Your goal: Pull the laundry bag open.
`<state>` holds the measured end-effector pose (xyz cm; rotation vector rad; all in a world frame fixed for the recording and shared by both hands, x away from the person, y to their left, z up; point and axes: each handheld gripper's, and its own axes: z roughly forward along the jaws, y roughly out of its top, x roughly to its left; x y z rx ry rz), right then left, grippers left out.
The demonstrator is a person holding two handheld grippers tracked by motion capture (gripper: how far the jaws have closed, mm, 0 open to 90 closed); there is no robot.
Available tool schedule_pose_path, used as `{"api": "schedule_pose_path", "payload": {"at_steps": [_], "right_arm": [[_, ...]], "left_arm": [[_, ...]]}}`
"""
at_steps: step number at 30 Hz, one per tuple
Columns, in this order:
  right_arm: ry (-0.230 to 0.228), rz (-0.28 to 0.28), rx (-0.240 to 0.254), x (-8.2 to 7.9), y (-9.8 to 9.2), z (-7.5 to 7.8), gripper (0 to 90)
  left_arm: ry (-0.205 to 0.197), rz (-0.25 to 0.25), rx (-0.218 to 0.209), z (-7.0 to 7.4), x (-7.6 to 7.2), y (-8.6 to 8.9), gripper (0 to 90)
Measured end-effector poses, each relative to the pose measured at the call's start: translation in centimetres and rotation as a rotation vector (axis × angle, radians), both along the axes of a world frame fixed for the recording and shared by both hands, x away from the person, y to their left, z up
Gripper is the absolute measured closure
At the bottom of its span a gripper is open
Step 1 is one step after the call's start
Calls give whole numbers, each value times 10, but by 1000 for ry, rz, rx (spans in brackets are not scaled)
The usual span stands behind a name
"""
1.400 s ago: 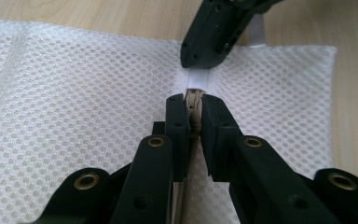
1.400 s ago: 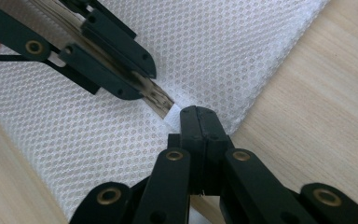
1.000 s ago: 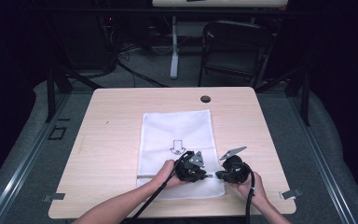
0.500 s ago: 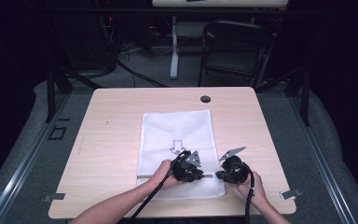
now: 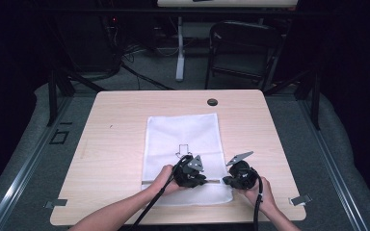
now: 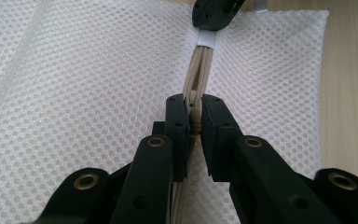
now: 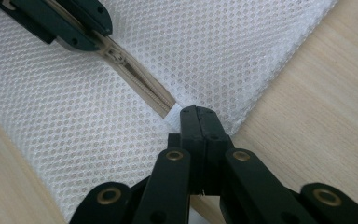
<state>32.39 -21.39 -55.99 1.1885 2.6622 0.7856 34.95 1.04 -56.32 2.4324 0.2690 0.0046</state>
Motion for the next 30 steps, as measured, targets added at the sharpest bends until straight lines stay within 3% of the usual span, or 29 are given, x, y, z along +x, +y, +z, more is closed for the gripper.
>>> {"api": "schedule_pose_path", "payload": {"at_steps": [2,4,6,9,30], "right_arm": [[-2,-1,0,0,0,0,900],[-1,-1,-2,0,1,0,900],[1,0,-1,0,0,0,900],[1,0,14,0,0,-1,900],[0,-2,-1,0,0,0,900]], "left_arm": [[2,1,-3,1,0,1,817],[-11,7,21,2,-1,1,817],[10,7,-9,0,0,3,817],[6,9,6,2,0,7,817],[7,18,-5,2,-2,19,816]]}}
